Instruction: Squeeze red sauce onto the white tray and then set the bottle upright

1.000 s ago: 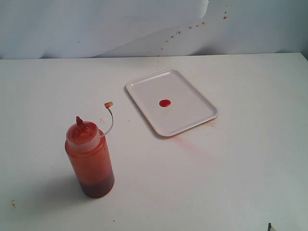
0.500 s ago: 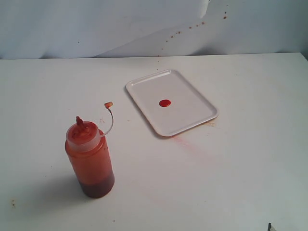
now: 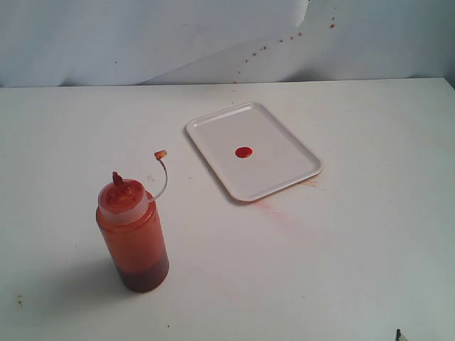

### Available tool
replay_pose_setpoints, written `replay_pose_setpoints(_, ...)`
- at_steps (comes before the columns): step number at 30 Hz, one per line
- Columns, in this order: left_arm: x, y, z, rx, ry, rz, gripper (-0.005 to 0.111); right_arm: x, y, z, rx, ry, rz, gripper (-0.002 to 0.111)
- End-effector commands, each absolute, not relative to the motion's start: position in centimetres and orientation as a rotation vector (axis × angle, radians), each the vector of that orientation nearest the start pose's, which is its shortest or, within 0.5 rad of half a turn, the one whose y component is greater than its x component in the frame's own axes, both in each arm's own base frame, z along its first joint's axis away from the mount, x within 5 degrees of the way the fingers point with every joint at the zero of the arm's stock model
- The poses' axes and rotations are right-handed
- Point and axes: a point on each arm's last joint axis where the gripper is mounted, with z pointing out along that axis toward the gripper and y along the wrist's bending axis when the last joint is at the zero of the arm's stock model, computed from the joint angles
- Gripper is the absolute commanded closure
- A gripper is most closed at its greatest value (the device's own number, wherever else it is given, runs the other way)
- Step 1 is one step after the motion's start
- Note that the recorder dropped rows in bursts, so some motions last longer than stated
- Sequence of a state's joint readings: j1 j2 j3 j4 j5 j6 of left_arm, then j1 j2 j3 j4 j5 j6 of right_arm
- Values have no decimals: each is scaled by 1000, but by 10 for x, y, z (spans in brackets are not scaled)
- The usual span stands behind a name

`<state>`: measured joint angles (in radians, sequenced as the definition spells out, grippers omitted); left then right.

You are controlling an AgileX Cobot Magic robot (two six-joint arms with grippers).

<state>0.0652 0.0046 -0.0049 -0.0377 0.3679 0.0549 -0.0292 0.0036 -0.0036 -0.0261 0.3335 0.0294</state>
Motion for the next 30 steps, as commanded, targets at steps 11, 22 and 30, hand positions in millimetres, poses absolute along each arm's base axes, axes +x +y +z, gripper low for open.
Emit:
replay_pose_setpoints(11, 53, 2, 181, -27, 1843, 40, 107, 54, -3, 183, 43, 1816, -33, 108)
replay_pose_setpoints(22, 53, 2, 181, -25, 1843, 42, 107, 54, -3, 183, 43, 1816, -33, 108)
replay_pose_setpoints(30, 53, 0, 181, 6, 1841, 19, 107, 54, -3, 183, 43, 1816, -33, 108)
